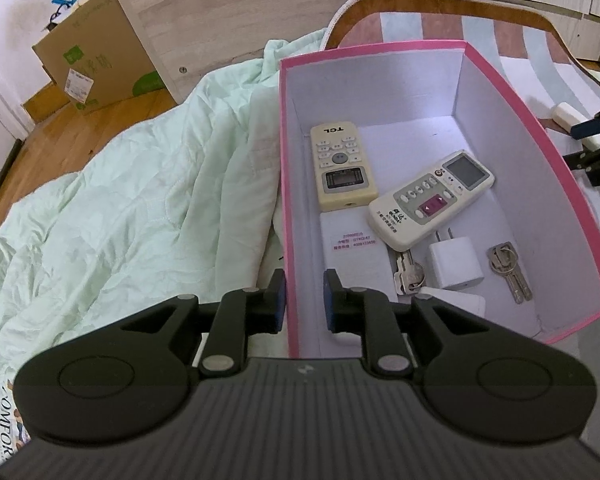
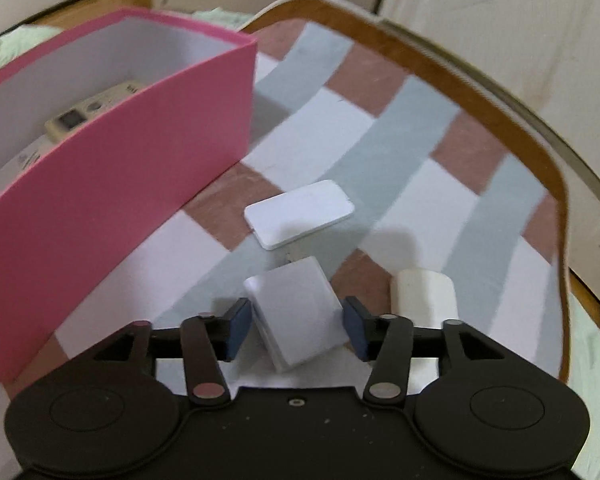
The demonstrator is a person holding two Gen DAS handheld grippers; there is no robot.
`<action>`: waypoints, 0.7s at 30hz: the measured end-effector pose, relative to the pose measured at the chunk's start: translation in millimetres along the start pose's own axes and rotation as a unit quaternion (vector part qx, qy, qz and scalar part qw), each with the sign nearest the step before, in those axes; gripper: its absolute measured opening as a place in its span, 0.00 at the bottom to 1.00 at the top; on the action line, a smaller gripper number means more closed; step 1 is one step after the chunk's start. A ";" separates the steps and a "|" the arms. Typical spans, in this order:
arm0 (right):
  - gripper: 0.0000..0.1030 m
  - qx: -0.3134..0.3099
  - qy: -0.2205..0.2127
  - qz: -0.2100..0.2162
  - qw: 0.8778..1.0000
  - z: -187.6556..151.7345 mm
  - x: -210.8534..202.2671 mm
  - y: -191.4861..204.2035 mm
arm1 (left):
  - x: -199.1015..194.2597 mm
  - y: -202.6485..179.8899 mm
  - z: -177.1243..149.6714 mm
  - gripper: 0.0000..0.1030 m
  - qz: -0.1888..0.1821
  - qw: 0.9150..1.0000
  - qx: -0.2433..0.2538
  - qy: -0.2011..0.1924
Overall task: Organize rigid objects
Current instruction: 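Grasp the white square adapter with the right gripper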
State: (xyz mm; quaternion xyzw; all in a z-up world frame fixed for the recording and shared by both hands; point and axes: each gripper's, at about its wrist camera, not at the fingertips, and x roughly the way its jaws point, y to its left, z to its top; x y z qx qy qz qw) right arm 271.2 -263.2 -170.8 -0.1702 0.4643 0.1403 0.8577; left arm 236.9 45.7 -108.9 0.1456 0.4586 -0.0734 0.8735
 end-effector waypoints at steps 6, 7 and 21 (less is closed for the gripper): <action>0.61 -0.007 0.024 0.012 1.000 5.1 16.4 -0.4 | 3.1 7.1 4.3 0.21 -0.022 0.999 -0.022 0.016; 0.61 -0.008 0.026 0.010 1.000 4.5 18.2 0.3 | 2.9 8.7 4.9 0.24 -0.031 0.999 -0.028 0.019; 0.56 0.164 0.013 0.013 0.986 -2.5 -6.7 4.5 | 10.2 16.0 14.3 0.24 -0.049 0.997 -0.051 0.039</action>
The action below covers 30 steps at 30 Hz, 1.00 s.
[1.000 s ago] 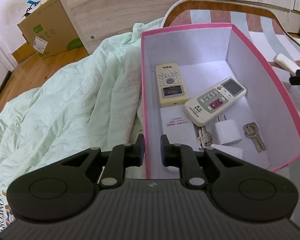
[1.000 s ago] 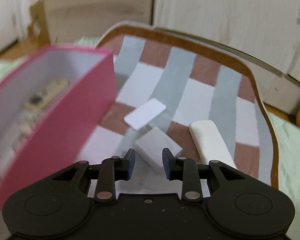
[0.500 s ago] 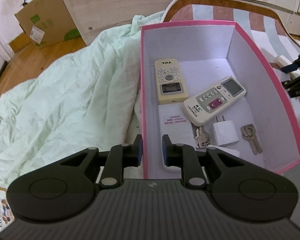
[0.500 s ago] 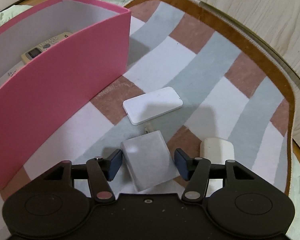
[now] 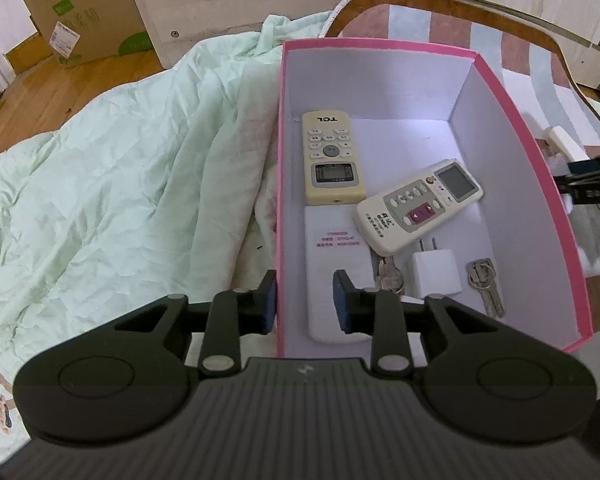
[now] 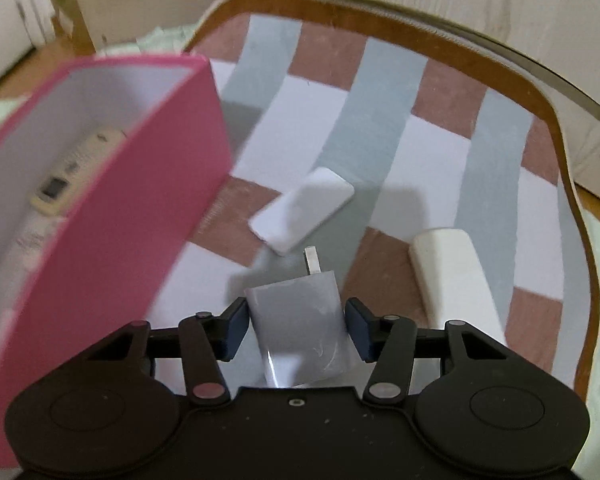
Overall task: Organize rigid objects
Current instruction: 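Grasp the white square adapter with the right gripper, then carry the white square adapter into the pink box and release it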
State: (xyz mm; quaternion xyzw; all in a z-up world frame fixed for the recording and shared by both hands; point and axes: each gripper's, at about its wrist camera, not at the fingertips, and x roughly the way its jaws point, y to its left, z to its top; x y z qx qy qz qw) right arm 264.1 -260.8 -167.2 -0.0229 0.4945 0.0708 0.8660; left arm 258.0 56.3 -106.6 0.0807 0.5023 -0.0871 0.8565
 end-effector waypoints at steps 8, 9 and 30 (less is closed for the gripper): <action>0.56 0.017 -0.073 0.023 0.997 -0.2 -56.8 23.0 | -0.6 -1.1 1.4 0.22 0.009 1.000 0.005 -0.005; 0.56 0.013 -0.082 0.030 0.996 2.9 -65.8 27.8 | -0.5 -1.3 1.7 0.22 0.009 1.000 0.005 -0.005; 0.56 0.087 0.031 0.177 0.980 94.2 5.1 131.6 | -2.4 4.0 -1.8 0.21 -0.005 1.000 0.005 -0.022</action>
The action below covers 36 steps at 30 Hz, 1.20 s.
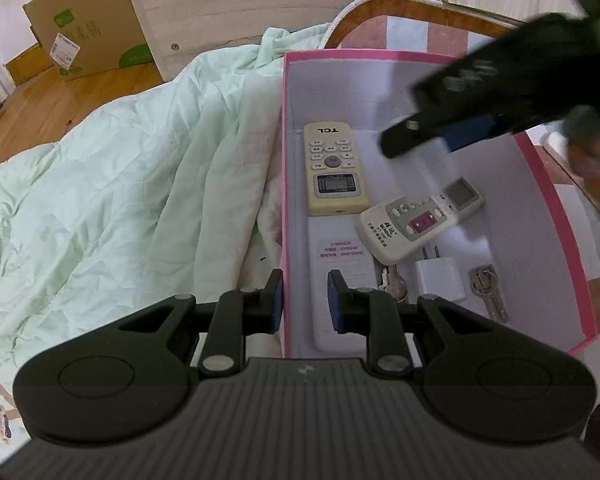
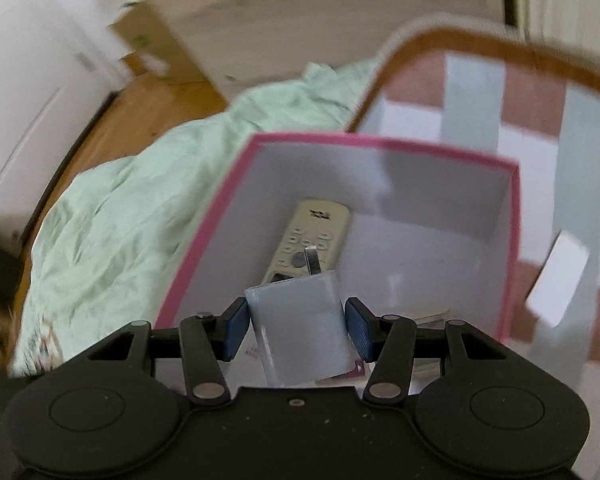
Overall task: Organize rigid objects
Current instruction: 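Carry the white square adapter into the pink box and release it, then grasp the beige rectangular remote on the mat with the right gripper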
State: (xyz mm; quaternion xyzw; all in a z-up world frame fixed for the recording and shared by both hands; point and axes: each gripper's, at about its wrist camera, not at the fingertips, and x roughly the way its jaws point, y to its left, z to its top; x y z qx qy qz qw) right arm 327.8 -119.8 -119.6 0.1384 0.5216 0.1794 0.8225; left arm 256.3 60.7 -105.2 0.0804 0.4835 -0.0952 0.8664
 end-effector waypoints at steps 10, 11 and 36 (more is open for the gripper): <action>0.57 0.064 0.000 -0.027 0.998 4.9 40.1 -26.6 | -1.1 -1.0 -2.9 0.21 0.001 1.000 0.001 -0.006; 0.57 0.064 -0.006 -0.029 0.998 5.1 36.1 -26.0 | -1.5 0.0 -2.4 0.20 -0.001 1.000 0.001 -0.006; 0.61 -0.034 -0.084 -0.212 0.973 -66.9 -123.5 -174.6 | -1.1 -20.6 -0.9 0.19 0.055 0.998 0.038 -0.014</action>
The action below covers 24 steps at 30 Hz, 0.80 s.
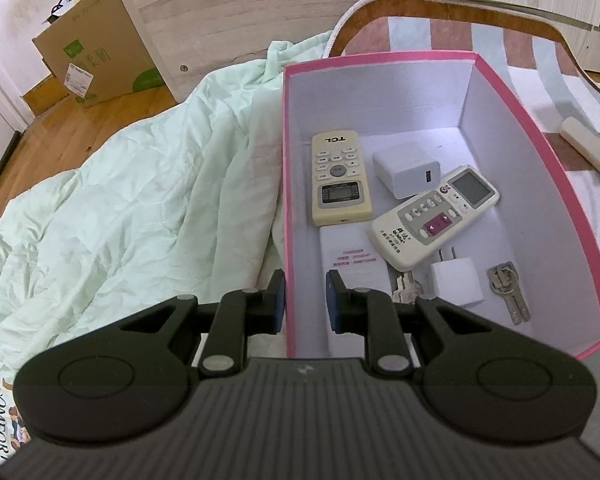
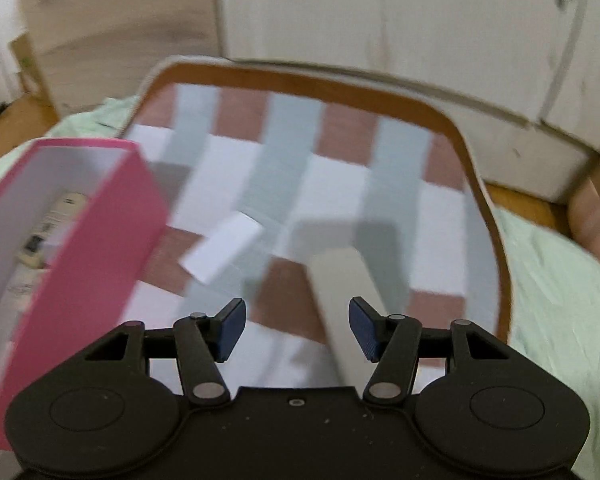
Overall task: Organize rigid objects
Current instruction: 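Grasp the beige rectangular remote on the mat with the right gripper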
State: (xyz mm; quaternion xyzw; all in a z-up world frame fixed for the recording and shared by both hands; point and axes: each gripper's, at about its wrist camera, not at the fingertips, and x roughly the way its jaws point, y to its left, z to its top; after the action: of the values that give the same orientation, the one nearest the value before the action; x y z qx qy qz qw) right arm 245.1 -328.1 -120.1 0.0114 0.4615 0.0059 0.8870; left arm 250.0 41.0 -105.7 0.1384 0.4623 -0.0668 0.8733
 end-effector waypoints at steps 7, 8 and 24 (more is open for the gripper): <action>0.61 -0.061 0.043 -0.017 0.997 0.0 33.4 -10.2 | 0.1 -3.8 -0.5 0.19 0.009 1.000 0.007 0.000; 0.61 -0.072 0.052 -0.021 0.996 4.3 40.0 -7.8 | 0.2 -4.1 -0.4 0.19 0.010 1.000 0.007 0.000; 0.62 -0.028 0.108 -0.010 0.994 26.1 102.5 -25.9 | 0.3 -3.1 -0.4 0.19 0.006 1.000 0.005 0.000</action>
State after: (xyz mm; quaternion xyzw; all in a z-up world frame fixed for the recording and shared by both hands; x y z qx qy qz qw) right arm 325.3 -352.2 -189.7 -0.0191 0.5546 0.0108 0.8318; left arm 249.1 38.2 -106.7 0.1455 0.4614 -0.0634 0.8729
